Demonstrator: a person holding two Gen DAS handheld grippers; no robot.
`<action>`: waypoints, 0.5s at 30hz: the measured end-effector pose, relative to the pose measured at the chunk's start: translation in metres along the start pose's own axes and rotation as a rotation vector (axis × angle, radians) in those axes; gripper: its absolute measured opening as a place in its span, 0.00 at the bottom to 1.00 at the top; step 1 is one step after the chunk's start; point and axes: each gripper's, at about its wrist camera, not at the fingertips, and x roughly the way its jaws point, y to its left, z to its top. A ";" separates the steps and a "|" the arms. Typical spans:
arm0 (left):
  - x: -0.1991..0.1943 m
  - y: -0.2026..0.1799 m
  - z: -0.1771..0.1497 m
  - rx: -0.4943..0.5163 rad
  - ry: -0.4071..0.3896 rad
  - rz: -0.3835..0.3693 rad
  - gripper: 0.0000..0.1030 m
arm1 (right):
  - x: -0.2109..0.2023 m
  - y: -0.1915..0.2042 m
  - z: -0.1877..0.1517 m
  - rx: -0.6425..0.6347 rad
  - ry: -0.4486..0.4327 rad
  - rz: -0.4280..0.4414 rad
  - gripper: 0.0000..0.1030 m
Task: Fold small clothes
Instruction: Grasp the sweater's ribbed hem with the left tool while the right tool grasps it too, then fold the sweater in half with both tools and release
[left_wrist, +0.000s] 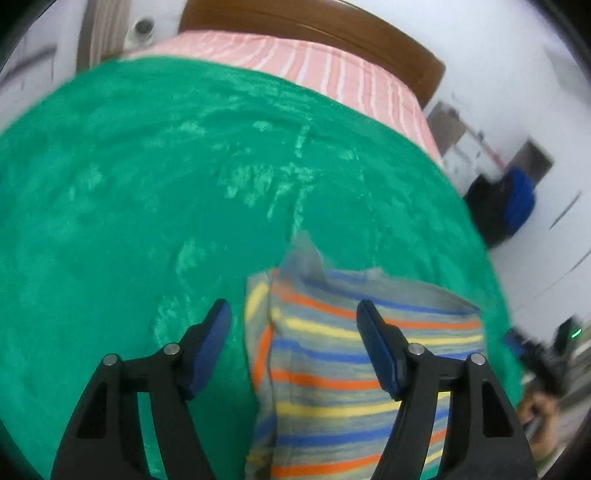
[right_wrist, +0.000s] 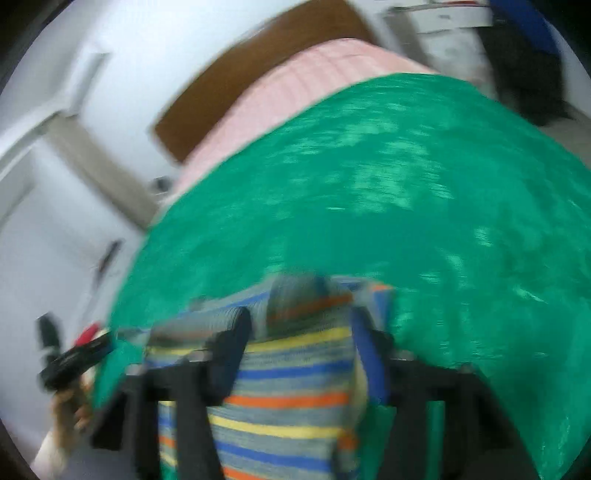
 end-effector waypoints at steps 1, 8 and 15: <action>-0.002 0.008 -0.009 -0.005 0.014 -0.026 0.69 | 0.000 -0.001 -0.005 -0.012 0.014 0.008 0.57; -0.026 0.016 -0.091 0.146 0.141 -0.034 0.70 | -0.051 -0.007 -0.080 -0.179 0.167 -0.003 0.57; 0.009 -0.004 -0.103 0.155 0.218 0.045 0.05 | -0.027 -0.028 -0.122 -0.073 0.285 -0.017 0.07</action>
